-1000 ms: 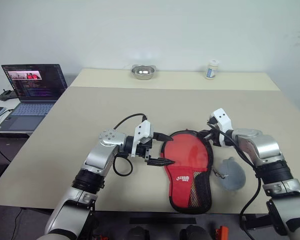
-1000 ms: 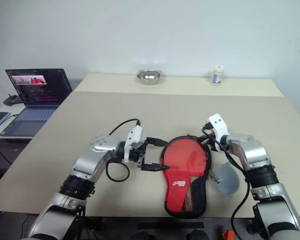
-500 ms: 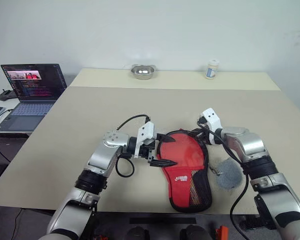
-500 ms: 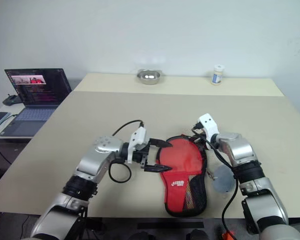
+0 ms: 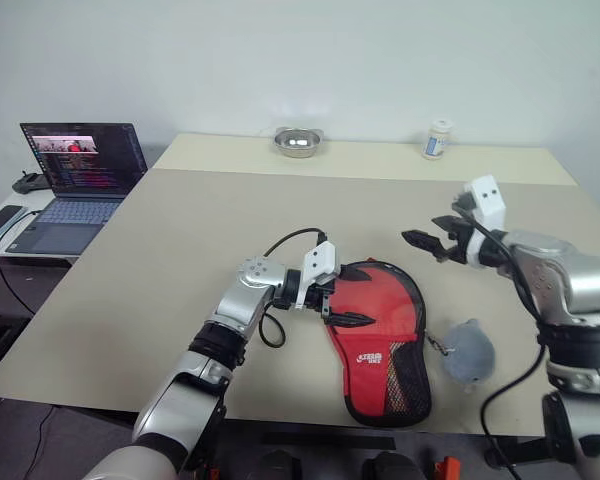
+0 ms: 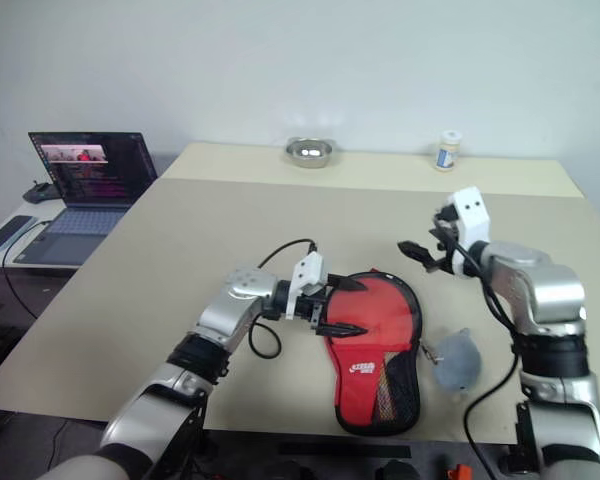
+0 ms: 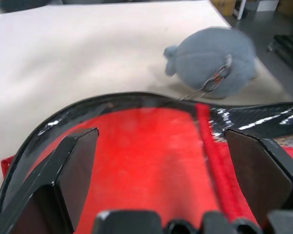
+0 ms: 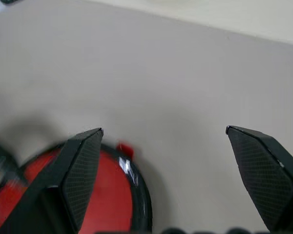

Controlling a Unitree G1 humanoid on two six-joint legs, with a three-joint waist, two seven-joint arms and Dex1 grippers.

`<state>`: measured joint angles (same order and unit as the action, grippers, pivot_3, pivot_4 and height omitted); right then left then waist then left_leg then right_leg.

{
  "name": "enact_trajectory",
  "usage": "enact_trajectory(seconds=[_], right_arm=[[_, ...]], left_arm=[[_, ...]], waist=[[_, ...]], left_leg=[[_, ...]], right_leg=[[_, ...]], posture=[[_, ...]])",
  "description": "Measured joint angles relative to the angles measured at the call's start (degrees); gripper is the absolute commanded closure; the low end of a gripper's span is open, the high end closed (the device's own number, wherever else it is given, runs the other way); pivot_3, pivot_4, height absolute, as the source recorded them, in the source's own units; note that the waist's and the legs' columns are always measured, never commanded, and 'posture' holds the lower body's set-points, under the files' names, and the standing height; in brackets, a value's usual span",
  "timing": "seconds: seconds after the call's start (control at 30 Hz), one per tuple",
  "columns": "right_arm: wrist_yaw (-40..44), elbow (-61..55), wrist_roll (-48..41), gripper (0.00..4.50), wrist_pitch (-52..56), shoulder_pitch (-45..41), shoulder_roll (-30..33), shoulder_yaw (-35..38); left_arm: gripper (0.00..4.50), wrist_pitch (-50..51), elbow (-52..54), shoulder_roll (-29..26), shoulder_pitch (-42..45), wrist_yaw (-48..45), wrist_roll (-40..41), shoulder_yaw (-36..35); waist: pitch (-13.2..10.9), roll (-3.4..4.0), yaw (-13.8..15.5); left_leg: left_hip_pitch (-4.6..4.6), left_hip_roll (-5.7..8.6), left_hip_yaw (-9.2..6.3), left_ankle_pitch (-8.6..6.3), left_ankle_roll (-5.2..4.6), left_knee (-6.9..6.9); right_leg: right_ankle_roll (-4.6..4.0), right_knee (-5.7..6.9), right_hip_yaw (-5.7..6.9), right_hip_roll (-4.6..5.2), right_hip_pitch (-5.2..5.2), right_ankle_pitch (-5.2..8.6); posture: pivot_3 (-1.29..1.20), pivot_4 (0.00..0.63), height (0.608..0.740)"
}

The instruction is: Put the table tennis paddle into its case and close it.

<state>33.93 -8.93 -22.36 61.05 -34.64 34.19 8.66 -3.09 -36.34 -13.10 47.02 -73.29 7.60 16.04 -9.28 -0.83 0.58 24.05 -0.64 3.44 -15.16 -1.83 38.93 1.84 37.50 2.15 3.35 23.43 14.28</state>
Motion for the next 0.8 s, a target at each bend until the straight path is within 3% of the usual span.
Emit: enact_trajectory(seconds=[0.17, 0.37, 0.57, 0.8], right_arm=[[2.0, -13.7, -6.8, 0.02, 8.3, 10.1, 5.7, 5.7], [6.3, -28.3, -20.9, 0.02, 18.6, 19.6, 8.4, 19.0], [4.7, -32.8, -21.9, 0.02, 20.7, 34.1, 8.6, 26.4], [4.3, -35.5, -19.1, 0.02, 13.7, 44.0, 10.8, 24.6]], left_arm=[[0.0, -6.9, -12.0, 5.1, 5.5, 1.3, -3.5, 0.2], [0.0, -12.0, -21.2, 7.8, 6.0, 2.7, -7.0, 1.3], [0.0, -14.9, -23.3, 7.6, 5.9, 2.7, -7.6, 0.8], [0.0, -16.1, -24.2, 7.3, 5.8, 2.8, -7.8, 0.4]], waist=[[0.0, -0.02, 0.1], [-0.1, -0.12, -0.3], [0.0, -0.14, 0.0], [0.0, -0.15, -0.2]], left_leg=[[0.05, -0.02, -0.05, -0.01, -0.01, -0.05], [0.06, -0.11, -0.19, -0.02, -0.02, -0.1], [-0.06, -0.08, -0.14, -0.02, -0.02, -0.04], [-0.18, -0.09, -0.13, 0.0, -0.03, -0.01]], right_leg=[[0.01, -0.14, 0.04, -0.03, 0.01, 0.0], [0.01, -0.27, 0.14, -0.12, -0.05, 0.0], [0.05, -0.39, 0.09, -0.06, -0.23, -0.01], [0.36, -0.36, 0.02, -0.15, -0.26, 0.11]], posture=[[0.0, 0.15, 0.74], [0.0, 0.15, 0.74], [0.0, 0.15, 0.74], [0.0, 0.15, 0.74]])
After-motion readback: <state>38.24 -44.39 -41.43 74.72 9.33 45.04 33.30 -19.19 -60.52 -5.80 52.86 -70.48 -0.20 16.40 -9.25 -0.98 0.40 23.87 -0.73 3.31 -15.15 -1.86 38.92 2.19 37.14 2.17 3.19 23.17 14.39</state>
